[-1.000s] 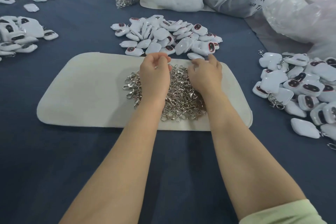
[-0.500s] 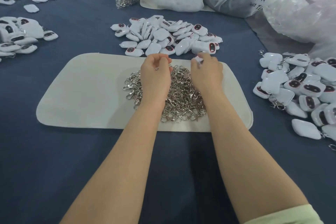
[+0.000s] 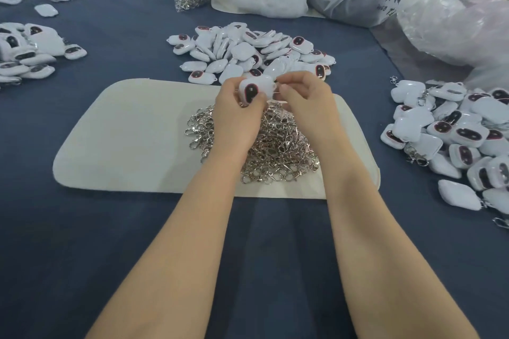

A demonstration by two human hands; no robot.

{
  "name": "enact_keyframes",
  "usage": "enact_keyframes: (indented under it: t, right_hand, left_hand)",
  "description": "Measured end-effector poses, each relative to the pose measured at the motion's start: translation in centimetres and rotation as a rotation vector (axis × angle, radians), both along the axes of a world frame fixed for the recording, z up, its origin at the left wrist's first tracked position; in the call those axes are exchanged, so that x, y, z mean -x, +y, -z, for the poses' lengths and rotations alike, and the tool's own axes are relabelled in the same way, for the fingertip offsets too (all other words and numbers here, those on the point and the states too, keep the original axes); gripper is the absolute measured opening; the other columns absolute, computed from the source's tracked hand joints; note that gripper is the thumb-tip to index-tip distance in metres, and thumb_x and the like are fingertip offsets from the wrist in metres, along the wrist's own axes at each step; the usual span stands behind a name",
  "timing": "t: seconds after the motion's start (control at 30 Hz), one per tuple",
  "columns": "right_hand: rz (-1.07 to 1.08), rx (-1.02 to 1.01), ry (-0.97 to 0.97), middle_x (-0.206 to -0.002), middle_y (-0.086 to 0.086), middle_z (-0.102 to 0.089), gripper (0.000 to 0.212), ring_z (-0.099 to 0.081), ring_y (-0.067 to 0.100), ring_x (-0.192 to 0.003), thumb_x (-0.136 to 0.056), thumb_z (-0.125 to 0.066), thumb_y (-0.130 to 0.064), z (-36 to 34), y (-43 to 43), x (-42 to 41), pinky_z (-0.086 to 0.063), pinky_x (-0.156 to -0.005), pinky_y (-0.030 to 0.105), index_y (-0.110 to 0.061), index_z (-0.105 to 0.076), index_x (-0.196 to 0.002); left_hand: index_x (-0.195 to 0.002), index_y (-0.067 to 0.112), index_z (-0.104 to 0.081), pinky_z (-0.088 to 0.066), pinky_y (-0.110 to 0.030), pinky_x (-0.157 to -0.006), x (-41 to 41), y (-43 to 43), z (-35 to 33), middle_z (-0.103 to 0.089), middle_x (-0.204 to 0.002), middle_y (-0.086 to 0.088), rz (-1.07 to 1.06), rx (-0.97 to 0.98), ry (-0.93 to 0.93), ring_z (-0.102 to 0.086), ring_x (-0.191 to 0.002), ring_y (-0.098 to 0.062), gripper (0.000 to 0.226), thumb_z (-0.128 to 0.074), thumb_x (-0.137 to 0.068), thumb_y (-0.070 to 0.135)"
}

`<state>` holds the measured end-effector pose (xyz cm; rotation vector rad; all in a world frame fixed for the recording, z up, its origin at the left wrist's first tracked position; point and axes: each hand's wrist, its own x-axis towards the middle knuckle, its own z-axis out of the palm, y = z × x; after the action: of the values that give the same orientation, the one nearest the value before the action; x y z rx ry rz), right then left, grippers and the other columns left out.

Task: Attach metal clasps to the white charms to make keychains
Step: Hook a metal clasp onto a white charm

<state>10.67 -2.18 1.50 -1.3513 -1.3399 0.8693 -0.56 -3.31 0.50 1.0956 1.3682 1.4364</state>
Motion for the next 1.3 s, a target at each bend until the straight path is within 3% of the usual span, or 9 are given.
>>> enact_keyframes:
  t: [0.1, 0.23, 0.4, 0.63, 0.73, 0.83, 0.97, 1.2, 1.3]
  right_hand:
    - [0.092, 0.012, -0.343, -0.105, -0.005, -0.064, 0.02, -0.058, 0.01, -0.094, -0.09, -0.059, -0.021, 0.7, 0.3, -0.4, -0.048, -0.088, 0.027, -0.019, -0.063, -0.11]
    - [-0.018, 0.183, -0.813, -0.119, 0.001, -0.061, 0.037, -0.05, 0.026, -0.117, -0.085, -0.065, -0.043, 1.4, 0.4, -0.3, -0.041, -0.098, 0.043, -0.026, -0.062, -0.118]
    - [0.049, 0.114, -0.761, -0.109, 0.004, -0.065, 0.014, -0.054, 0.029, -0.108, -0.093, -0.056, -0.025, 1.9, 0.4, 0.7, -0.043, -0.094, 0.043, -0.02, -0.064, -0.104]
    - [-0.011, 0.116, -0.841, -0.114, 0.0, -0.064, 0.022, -0.052, 0.026, -0.113, -0.092, -0.058, -0.032, 1.8, 0.5, 0.5, -0.039, -0.098, 0.041, -0.023, -0.061, -0.111]
    - [-0.01, 0.125, -0.864, -0.115, 0.001, -0.063, 0.019, -0.051, 0.026, -0.115, -0.092, -0.059, -0.03, 1.8, 0.6, 0.7, -0.039, -0.098, 0.041, -0.022, -0.061, -0.109]
    - [0.042, 0.108, -0.88, -0.115, 0.004, -0.061, 0.018, -0.048, 0.028, -0.114, -0.093, -0.054, -0.027, 2.2, 0.6, 1.2, -0.036, -0.094, 0.039, -0.019, -0.059, -0.109]
    - [0.034, 0.032, -0.91, -0.122, 0.004, -0.055, 0.029, -0.043, 0.028, -0.118, -0.094, -0.051, -0.026, 3.0, 0.3, 1.9, -0.031, -0.096, 0.039, -0.02, -0.052, -0.123]
    - [0.071, 0.001, -0.884, -0.112, 0.004, -0.06, 0.017, -0.049, 0.028, -0.11, -0.094, -0.051, -0.022, 3.3, 0.6, 2.0, -0.032, -0.093, 0.038, -0.018, -0.058, -0.109]
    - [0.066, -0.017, -0.587, -0.103, 0.001, -0.067, 0.011, -0.059, 0.022, -0.101, -0.092, -0.057, -0.018, 2.9, 0.4, 1.8, -0.04, -0.094, 0.034, -0.016, -0.063, -0.101]
  left_hand:
    - [-0.103, 0.015, -0.049, -0.053, -0.018, -0.062, 0.5, 0.2, -0.2, -0.063, -0.101, -0.011, -0.075, 0.026, -0.182, -0.068, -0.067, -0.008, 0.023, -0.059, -0.086, 0.003]
    - [-0.118, 0.004, -0.047, -0.053, -0.019, -0.055, 0.6, 0.2, -0.4, -0.061, -0.093, -0.006, -0.045, 0.062, -0.386, -0.07, -0.062, -0.011, 0.031, -0.059, -0.089, 0.009]
    - [-0.101, 0.009, -0.051, -0.056, -0.02, -0.058, 0.2, 0.0, -0.3, -0.064, -0.088, -0.004, -0.008, 0.058, -0.327, -0.07, -0.063, -0.009, 0.017, -0.061, -0.092, 0.019]
    - [-0.095, 0.011, -0.048, -0.051, -0.014, -0.057, 0.2, 0.1, -0.1, -0.065, -0.087, -0.004, -0.027, 0.036, -0.245, -0.068, -0.062, -0.003, 0.016, -0.063, -0.088, 0.01]
    - [-0.088, 0.014, -0.046, -0.053, -0.019, -0.062, 0.2, 0.1, 0.1, -0.067, -0.078, -0.001, -0.025, 0.035, -0.203, -0.07, -0.067, -0.006, 0.018, -0.062, -0.084, 0.006]
    - [-0.088, 0.014, -0.046, -0.055, -0.023, -0.065, 0.2, 0.2, 0.2, -0.067, -0.088, -0.006, -0.036, 0.044, -0.193, -0.07, -0.073, -0.009, 0.019, -0.062, -0.082, 0.006]
    - [-0.086, 0.019, -0.048, -0.054, -0.041, -0.086, 0.1, 0.3, 0.3, -0.066, -0.093, -0.009, -0.069, 0.066, -0.078, -0.064, -0.083, -0.019, 0.019, -0.065, -0.081, 0.012]
    - [-0.082, 0.025, -0.056, -0.045, -0.026, -0.07, 0.2, 0.3, 0.6, -0.058, -0.081, 0.001, -0.076, -0.005, 0.011, -0.052, -0.072, -0.013, 0.011, -0.063, -0.084, 0.017]
    - [-0.08, 0.027, -0.062, -0.042, -0.01, -0.066, 0.2, 0.5, 0.7, -0.061, -0.079, 0.012, -0.091, -0.054, 0.081, -0.054, -0.071, 0.0, 0.012, -0.064, -0.084, 0.015]
